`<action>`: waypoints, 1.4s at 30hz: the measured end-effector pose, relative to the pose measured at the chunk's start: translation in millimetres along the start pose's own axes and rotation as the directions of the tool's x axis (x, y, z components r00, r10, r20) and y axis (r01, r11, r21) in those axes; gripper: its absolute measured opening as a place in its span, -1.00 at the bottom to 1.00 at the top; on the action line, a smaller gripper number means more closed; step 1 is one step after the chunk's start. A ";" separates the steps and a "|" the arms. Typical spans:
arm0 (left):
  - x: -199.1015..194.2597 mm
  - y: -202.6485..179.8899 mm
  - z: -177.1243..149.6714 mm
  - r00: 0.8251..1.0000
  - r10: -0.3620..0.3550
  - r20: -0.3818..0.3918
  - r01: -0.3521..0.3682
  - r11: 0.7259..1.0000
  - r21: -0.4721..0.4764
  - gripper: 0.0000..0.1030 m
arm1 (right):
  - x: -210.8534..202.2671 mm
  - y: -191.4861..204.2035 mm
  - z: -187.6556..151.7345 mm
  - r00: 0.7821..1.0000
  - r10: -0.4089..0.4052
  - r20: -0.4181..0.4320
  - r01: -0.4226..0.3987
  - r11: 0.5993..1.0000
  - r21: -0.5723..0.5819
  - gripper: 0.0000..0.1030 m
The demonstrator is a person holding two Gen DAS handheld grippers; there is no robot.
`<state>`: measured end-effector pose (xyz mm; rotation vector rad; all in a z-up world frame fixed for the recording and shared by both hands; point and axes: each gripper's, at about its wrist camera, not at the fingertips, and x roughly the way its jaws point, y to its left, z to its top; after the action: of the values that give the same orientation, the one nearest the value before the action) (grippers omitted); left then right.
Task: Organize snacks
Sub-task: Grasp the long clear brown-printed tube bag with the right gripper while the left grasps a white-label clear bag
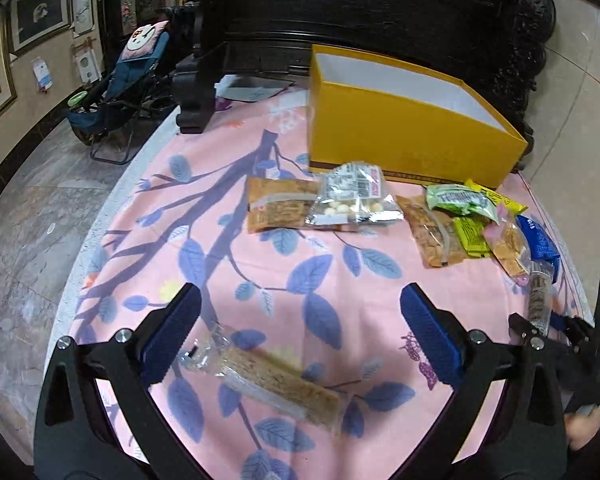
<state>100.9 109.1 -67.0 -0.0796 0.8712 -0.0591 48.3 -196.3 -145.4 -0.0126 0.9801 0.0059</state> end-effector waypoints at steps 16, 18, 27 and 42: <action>108.6 -71.3 78.1 0.994 0.084 -0.072 -0.074 0.989 0.125 0.96 | 0.2 25.0 -6.4 0.993 0.115 0.034 -0.111 0.987 -0.120 0.09; 127.0 -70.7 81.5 0.990 0.098 -0.104 -0.085 0.990 0.116 0.96 | 1.8 30.8 -6.4 0.992 0.123 0.034 -0.117 0.984 -0.137 0.21; 156.7 -68.8 66.7 0.976 0.184 -0.112 -0.166 0.974 0.155 0.68 | 3.0 37.0 -4.3 0.994 0.103 0.026 -0.100 0.988 -0.119 0.41; 72.2 -60.9 29.1 0.996 -0.056 -0.068 0.060 0.996 0.058 -0.01 | -50.5 22.0 -24.3 0.987 0.102 0.122 -0.100 0.995 -0.018 -0.32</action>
<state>168.4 43.7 -97.6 -0.0470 0.9326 -0.1431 -0.2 -174.6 -117.1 0.0261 0.8572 0.1048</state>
